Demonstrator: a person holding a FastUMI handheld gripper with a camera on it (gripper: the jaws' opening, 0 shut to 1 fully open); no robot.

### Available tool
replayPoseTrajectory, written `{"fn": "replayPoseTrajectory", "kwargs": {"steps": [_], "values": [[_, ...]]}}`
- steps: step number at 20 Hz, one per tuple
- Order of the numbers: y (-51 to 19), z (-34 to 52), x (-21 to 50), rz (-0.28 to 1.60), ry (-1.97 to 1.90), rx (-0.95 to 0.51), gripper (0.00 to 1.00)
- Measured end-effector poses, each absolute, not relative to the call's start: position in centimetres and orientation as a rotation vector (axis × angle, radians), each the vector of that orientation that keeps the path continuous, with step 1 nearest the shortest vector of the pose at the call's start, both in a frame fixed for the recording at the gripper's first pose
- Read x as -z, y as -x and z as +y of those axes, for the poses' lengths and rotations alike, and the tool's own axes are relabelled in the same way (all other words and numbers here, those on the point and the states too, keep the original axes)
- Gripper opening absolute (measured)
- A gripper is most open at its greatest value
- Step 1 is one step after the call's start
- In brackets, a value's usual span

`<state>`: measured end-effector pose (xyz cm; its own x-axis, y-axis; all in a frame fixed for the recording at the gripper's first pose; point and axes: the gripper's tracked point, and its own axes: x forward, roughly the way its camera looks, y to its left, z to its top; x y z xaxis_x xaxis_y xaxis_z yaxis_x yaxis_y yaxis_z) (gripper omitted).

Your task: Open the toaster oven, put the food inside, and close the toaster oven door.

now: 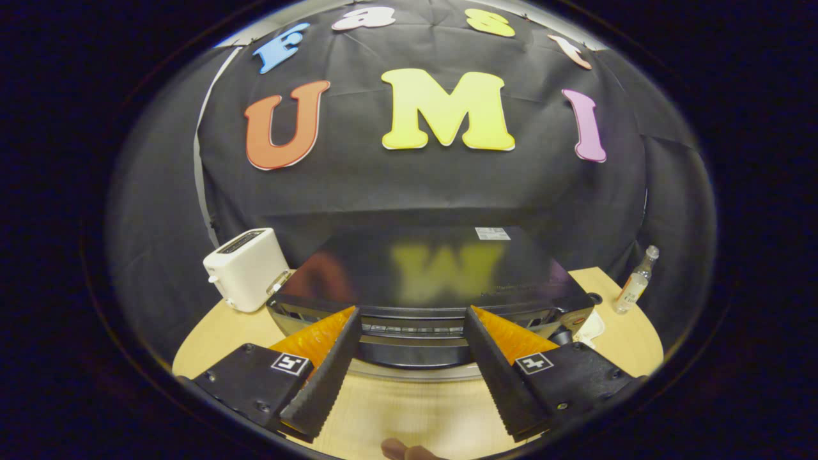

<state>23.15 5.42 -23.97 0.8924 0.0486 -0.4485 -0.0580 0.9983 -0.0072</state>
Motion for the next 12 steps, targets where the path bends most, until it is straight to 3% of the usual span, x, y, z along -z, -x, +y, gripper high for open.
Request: {"fn": "replayPoseTrajectory", "kwargs": {"steps": [12], "values": [[-22.5,5.1,25.3,0.417,0.101,-0.092,1.00]]}}
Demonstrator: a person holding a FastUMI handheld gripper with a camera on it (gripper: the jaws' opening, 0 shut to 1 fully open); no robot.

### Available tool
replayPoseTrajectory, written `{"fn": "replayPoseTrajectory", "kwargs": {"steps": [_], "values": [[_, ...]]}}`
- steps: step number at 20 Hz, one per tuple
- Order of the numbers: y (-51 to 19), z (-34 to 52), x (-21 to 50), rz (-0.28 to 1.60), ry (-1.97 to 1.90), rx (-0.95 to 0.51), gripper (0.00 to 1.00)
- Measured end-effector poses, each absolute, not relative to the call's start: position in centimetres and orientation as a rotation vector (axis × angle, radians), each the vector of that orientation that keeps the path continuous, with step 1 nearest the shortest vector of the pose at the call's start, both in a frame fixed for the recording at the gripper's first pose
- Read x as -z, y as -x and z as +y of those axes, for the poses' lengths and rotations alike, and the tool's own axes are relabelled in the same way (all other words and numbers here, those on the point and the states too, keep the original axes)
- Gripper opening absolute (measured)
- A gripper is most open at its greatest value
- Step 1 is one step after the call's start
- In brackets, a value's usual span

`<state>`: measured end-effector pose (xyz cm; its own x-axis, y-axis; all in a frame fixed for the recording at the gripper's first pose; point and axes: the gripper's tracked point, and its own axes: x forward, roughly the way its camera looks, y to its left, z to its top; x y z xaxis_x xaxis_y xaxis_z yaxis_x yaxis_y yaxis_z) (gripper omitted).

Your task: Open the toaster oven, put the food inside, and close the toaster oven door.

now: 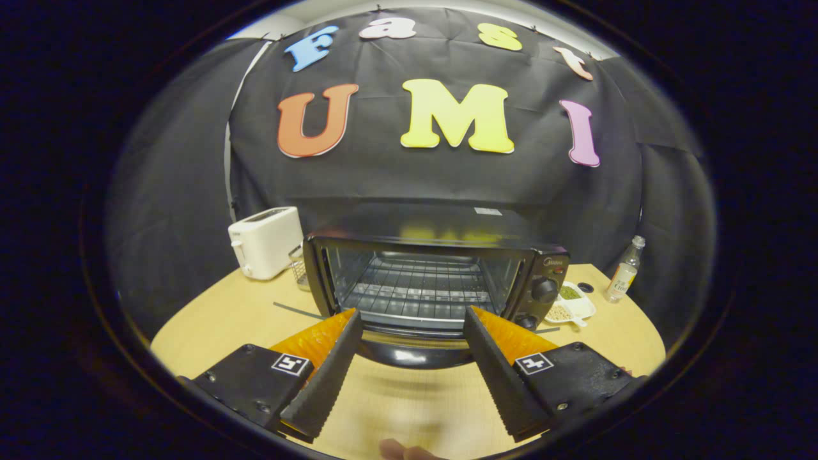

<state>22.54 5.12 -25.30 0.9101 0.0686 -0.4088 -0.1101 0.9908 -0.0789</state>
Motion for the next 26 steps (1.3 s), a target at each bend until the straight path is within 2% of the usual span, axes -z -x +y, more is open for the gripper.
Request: {"fn": "replayPoseTrajectory", "kwargs": {"steps": [5,12,19,26], "values": [[-21.9,4.9,27.2,0.431,0.102,-0.084,1.00],[-22.9,4.5,33.0,0.581,0.055,-0.084,1.00],[-22.4,4.5,33.2,0.543,0.038,-0.129,1.00],[-19.5,-0.8,28.7,0.503,-0.099,-0.109,1.00]]}}
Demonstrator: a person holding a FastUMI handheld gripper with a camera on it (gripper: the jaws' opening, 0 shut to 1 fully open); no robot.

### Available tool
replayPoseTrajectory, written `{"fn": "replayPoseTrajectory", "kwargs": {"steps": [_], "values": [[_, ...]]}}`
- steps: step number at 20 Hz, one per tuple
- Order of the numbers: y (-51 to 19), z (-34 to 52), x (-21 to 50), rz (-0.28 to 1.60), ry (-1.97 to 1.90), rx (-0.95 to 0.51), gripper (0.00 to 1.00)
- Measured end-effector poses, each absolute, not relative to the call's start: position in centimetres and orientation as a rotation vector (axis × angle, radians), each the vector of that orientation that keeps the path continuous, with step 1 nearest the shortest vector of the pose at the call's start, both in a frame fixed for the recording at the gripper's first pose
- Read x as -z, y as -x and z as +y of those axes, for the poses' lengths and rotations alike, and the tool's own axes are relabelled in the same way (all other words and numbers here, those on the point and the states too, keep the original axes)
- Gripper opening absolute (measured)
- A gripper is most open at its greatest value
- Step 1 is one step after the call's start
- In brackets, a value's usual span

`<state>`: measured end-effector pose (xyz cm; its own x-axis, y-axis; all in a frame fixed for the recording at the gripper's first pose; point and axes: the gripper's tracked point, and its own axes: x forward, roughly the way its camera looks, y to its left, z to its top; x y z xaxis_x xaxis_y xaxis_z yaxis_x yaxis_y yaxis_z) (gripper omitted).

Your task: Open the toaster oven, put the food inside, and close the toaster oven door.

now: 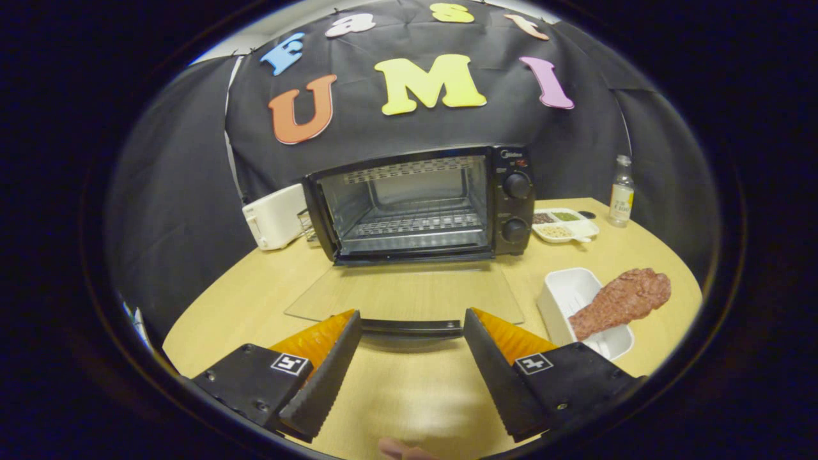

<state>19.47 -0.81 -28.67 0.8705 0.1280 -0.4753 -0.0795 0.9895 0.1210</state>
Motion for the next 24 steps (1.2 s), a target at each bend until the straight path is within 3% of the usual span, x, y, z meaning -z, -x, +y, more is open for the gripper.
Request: {"fn": "replayPoseTrajectory", "kwargs": {"steps": [10,14,16,19,24], "values": [[-15.9,-14.4,22.4,0.450,-0.082,-0.056,1.00],[-16.7,-23.1,21.5,0.446,-0.108,0.080,1.00],[-16.9,-24.5,22.1,0.479,-0.180,0.044,1.00],[-17.3,-25.2,23.9,0.544,-0.313,-0.009,0.92],[-17.9,-22.7,27.5,0.669,-0.497,-0.156,0.69]]}}
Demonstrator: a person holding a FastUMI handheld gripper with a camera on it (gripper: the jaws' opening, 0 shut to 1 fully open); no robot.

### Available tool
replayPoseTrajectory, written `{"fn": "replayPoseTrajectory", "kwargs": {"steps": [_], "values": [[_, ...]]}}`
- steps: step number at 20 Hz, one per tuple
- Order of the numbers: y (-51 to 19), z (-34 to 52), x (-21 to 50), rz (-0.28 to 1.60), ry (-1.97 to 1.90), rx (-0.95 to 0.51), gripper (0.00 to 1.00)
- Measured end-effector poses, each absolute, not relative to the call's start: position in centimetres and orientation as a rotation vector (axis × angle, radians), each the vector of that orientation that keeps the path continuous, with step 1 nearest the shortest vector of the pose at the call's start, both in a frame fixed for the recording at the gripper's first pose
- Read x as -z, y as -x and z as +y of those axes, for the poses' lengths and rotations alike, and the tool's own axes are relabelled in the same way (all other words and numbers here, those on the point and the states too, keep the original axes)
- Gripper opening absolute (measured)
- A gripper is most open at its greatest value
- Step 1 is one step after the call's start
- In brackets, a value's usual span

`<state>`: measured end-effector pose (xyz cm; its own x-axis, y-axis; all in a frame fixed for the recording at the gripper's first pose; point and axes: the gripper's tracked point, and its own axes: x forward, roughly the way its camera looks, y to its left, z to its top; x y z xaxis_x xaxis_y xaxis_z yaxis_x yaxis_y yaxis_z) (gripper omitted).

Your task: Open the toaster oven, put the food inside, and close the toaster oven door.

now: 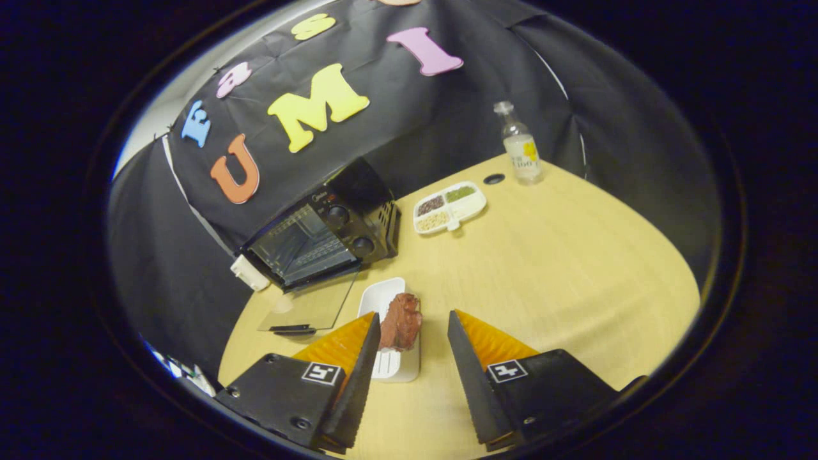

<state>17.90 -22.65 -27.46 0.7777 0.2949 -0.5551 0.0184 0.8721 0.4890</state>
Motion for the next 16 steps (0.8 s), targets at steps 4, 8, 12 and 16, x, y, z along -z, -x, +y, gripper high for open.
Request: {"fn": "replayPoseTrajectory", "kwargs": {"steps": [4,8,12,16], "values": [[-17.6,-21.6,28.5,0.701,-0.580,-0.218,0.34],[-16.4,-21.4,26.7,0.661,-0.509,-0.236,0.13],[-16.0,-22.0,24.2,0.597,-0.317,-0.181,0.12],[-15.5,-20.6,21.3,0.537,-0.246,-0.178,0.12]]}}
